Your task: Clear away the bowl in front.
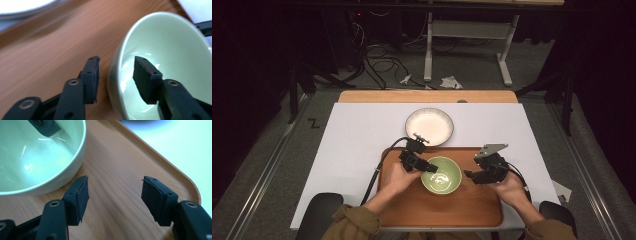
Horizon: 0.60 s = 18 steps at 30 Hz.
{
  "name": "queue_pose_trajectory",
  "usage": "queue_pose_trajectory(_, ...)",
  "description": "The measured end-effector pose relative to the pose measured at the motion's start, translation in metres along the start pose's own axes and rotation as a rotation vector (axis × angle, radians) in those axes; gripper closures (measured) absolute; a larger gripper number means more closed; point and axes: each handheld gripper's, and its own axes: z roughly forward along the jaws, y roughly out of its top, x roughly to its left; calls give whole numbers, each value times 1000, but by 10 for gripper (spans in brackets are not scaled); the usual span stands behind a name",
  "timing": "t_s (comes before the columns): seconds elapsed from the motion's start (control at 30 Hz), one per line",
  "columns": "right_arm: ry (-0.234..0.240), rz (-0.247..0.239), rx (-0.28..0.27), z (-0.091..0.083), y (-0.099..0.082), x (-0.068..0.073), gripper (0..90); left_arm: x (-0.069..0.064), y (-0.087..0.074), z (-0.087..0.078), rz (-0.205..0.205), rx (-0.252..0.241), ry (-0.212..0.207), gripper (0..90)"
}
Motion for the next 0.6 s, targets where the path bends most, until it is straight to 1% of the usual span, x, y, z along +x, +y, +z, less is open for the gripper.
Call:
queue_pose_trajectory(0.1, 0, 0, -1, 0, 0, 0, 389, -4, 0, -10, 10, -36, 9, 524)
queue_pose_trajectory(0.13, 0, 0, -1, 0, 0, 0, 390, -4, 0, -14, 6, -51, 11, 519)
queue_pose_trajectory(0.23, 0, -1, 3, 0, 0, 0, 390, -4, 0, -23, 12, -86, 15, 505)
queue_pose_trajectory(0.27, 0, -1, 3, 0, 0, 0, 389, -4, 0, -26, 8, -96, 13, 504)
queue_pose_trajectory(0.43, -2, 1, 2, 0, 0, 0, 390, -3, -1, -38, 7, -121, 18, 498)
queue_pose_trajectory(0.6, -1, -1, 3, 1, 0, 0, 389, -4, -3, -48, 12, -146, 35, 491)
